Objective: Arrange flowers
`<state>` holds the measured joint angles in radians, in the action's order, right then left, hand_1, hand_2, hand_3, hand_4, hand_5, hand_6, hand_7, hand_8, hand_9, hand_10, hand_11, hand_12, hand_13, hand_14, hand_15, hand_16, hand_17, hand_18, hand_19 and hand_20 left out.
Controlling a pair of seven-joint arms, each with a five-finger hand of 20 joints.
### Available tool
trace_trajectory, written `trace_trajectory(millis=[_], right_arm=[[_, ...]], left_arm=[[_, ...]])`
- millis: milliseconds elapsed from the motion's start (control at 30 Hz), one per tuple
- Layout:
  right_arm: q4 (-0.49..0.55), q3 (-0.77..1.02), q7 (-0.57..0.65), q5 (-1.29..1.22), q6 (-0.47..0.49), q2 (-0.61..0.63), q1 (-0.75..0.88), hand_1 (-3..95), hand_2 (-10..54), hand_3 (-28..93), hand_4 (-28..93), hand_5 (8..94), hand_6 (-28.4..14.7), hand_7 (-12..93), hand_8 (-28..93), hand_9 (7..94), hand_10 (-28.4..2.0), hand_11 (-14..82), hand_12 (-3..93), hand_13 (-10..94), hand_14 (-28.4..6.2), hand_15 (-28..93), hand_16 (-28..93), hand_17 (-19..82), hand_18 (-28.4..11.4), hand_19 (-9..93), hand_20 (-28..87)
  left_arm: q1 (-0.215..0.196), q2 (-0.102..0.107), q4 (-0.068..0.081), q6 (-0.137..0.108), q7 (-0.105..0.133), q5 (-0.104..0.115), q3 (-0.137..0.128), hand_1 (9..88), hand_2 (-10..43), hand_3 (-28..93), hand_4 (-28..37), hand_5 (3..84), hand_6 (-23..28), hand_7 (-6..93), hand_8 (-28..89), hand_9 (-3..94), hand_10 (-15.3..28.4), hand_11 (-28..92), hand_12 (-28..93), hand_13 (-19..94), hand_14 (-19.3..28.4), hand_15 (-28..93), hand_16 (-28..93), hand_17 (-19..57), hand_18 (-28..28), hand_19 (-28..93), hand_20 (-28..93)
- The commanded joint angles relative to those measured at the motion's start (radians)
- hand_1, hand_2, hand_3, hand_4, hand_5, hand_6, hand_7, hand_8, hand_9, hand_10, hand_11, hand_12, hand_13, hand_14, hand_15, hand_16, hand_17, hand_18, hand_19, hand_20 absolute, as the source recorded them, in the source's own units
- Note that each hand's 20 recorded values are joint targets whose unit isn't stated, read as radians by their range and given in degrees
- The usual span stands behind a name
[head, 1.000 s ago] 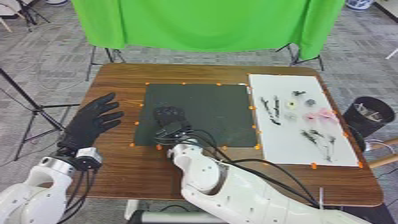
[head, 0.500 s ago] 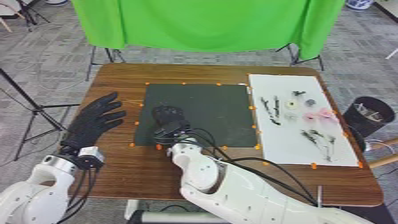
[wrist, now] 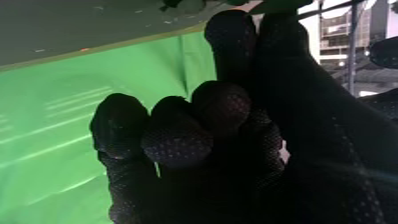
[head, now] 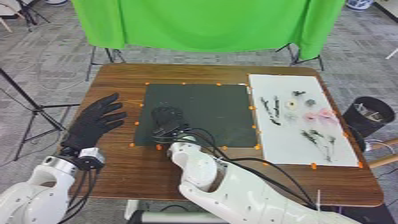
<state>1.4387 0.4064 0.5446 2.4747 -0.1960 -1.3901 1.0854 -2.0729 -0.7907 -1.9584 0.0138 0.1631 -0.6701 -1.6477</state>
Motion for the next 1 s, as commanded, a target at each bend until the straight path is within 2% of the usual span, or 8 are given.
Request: trace_trajectory(millis=[33, 533, 667, 800, 900, 933, 967, 1000], right_arm=[[-0.022, -0.012, 0.004, 0.004, 0.033, 0.016, 0.048, 39.2, -9.5, 85, -26, 77.0, -0.4, 39, 13, 76.3, -10.1, 63.2, 50.4, 73, -8.3, 83, 34, 41, -22.7, 93, 60], [0.016, 0.032, -0.003, -0.001, 0.075, 0.028, 0.06, 28.2, -9.5, 86, -28, 74.8, -0.5, 36, 7, 73.2, -11.1, 65.2, 45.7, 71, -9.1, 83, 34, 39, -22.8, 93, 59], [0.09, 0.121, -0.063, 0.022, 0.129, 0.043, 0.094, 24.5, -9.5, 86, -27, 72.9, -0.9, 36, -11, 70.0, -11.8, 65.5, 45.1, 69, -9.5, 83, 33, 38, -23.0, 93, 58], [0.183, 0.213, -0.124, 0.014, 0.131, 0.094, 0.112, 22.6, -9.5, 85, -26, 69.6, -2.1, 35, -12, 67.4, -12.0, 65.2, 44.6, 67, -10.2, 82, 33, 36, -22.6, 93, 56], [0.253, 0.289, -0.145, -0.008, 0.138, 0.143, 0.136, 21.7, -9.5, 85, -26, 65.3, -3.9, 32, -12, 63.9, -12.5, 63.6, 42.3, 64, -11.0, 80, 31, 35, -22.3, 93, 55], [0.279, 0.322, -0.152, -0.012, 0.148, 0.157, 0.153, 21.5, -9.5, 85, -26, 63.8, -4.3, 32, -12, 62.7, -12.7, 63.3, 41.9, 63, -11.5, 80, 31, 35, -22.3, 93, 55], [0.301, 0.339, -0.155, -0.023, 0.126, 0.186, 0.163, 21.5, -9.5, 85, -25, 63.1, -4.5, 32, -12, 62.2, -12.8, 63.2, 41.6, 63, -11.6, 80, 31, 35, -22.4, 93, 55], [0.324, 0.363, -0.157, -0.026, 0.119, 0.21, 0.175, 21.6, -9.5, 84, -25, 62.8, -4.6, 32, -12, 62.1, -12.9, 63.3, 41.3, 62, -11.6, 80, 30, 35, -22.2, 93, 55]], left_arm=[[-0.012, -0.001, -0.004, -0.001, 0.003, -0.001, -0.003, 25.0, -5.4, 70, -24.1, 27.5, 3.2, 20.9, -11, 23.7, 11.8, 24, 16, 21, 15.6, 39, -1, -8.2, 22.7, 48, 11], [-0.044, 0.001, -0.018, -0.022, 0.019, 0.007, -0.015, 25.1, -5.4, 70, -24.2, 27.5, 3.2, 20.9, -11, 23.7, 11.9, 24, 16, 21, 15.6, 39, -1, -8.2, 22.7, 48, 11], [-0.124, -0.001, -0.051, -0.06, 0.055, 0.019, -0.053, 25.1, -5.4, 70, -24.2, 27.5, 3.2, 21.0, -11, 23.7, 11.9, 24, 16, 21, 15.6, 39, -1, -8.2, 22.6, 48, 11], [-0.203, 0.014, -0.078, -0.11, 0.113, 0.046, -0.085, 25.1, -5.5, 70, -24.2, 27.5, 3.2, 20.9, -11, 23.7, 11.9, 24, 16, 21, 15.6, 39, -1, -8.2, 22.6, 48, 11], [-0.236, 0.018, -0.09, -0.124, 0.131, 0.057, -0.098, 25.0, -5.5, 70, -24.3, 27.5, 3.1, 21.0, -11, 23.7, 11.9, 24, 16, 21, 15.6, 39, -1, -8.2, 22.6, 48, 11], [-0.239, -0.005, -0.092, -0.112, 0.111, 0.043, -0.112, 25.0, -5.5, 70, -24.3, 27.5, 3.1, 21.0, -11, 23.8, 11.9, 24, 16, 21, 15.6, 39, -1, -8.2, 22.6, 48, 11], [-0.243, -0.01, -0.093, -0.112, 0.113, 0.043, -0.115, 25.0, -5.5, 70, -24.3, 27.5, 3.1, 21.0, -11, 23.8, 11.9, 24, 16, 21, 15.6, 39, -1, -8.2, 22.6, 48, 11], [-0.251, -0.001, -0.096, -0.121, 0.123, 0.049, -0.115, 25.0, -5.5, 70, -24.3, 27.5, 3.1, 21.1, -11, 23.8, 11.9, 24, 16, 21, 15.6, 38, -1, -8.2, 22.6, 48, 11]])
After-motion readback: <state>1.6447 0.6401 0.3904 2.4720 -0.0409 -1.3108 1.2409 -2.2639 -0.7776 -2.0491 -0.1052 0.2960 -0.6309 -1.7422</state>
